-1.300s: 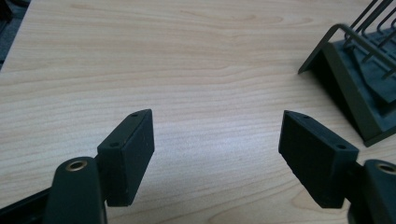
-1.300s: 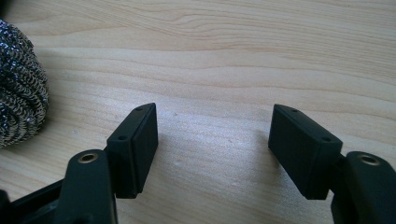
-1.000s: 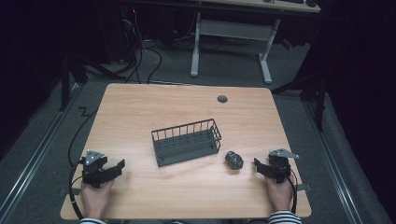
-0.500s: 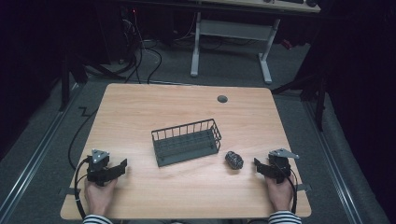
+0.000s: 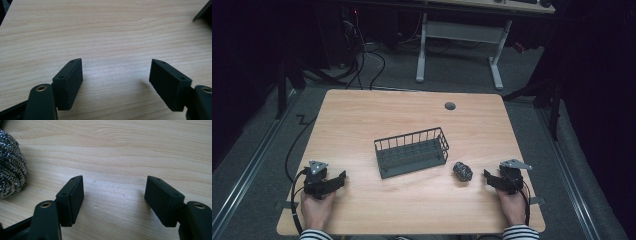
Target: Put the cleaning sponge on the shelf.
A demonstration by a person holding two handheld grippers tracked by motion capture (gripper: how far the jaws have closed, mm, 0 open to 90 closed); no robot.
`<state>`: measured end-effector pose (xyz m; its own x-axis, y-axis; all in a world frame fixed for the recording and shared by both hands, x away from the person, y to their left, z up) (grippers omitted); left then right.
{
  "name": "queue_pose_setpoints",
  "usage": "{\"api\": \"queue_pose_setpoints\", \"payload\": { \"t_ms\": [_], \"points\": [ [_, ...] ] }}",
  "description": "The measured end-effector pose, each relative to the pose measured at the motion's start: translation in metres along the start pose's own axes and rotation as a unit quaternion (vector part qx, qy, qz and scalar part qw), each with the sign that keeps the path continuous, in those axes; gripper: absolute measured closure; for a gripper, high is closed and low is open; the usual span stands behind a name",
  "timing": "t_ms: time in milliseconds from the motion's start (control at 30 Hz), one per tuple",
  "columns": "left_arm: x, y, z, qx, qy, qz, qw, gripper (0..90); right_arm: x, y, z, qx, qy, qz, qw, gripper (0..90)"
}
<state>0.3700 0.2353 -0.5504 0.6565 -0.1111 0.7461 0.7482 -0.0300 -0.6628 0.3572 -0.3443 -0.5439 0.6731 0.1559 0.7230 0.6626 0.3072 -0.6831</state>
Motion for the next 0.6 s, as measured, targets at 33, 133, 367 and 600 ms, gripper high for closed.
{"api": "queue_pose_setpoints", "payload": {
  "t_ms": [33, 133, 367, 600],
  "points": [
    [0.000, 0.000, 0.000, 0.002, 0.002, 0.001, 1.0000, 27.2, 0.000, 0.000, 0.000, 0.002, -0.001, 0.001, 1.0000, 30.6],
    [0.000, 0.001, 0.000, 0.012, 0.009, 0.003, 0.9999, 27.1, 0.000, 0.000, 0.000, 0.003, -0.003, 0.001, 1.0000, 30.4],
    [0.000, 0.001, -0.001, 0.017, 0.012, 0.004, 0.9998, 26.0, -0.001, -0.004, 0.002, 0.013, 0.006, 0.008, 0.9999, 28.9],
    [0.000, 0.001, -0.001, 0.016, 0.011, 0.004, 0.9998, 25.6, 0.000, -0.022, 0.011, 0.034, 0.002, -0.014, 0.9993, 30.1]
  ]
}}
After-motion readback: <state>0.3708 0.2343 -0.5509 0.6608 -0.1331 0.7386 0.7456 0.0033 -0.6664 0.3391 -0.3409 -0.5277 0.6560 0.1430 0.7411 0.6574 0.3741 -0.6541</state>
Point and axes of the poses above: each handheld gripper's, and its own axes: y roughly forward along the jaws, x roughly out of its top, z roughly to its left, the point moved 2 cm from there along y, roughly forward along the jaws, and after that the axes turned 10 degrees about x, right-handed, at the moved point
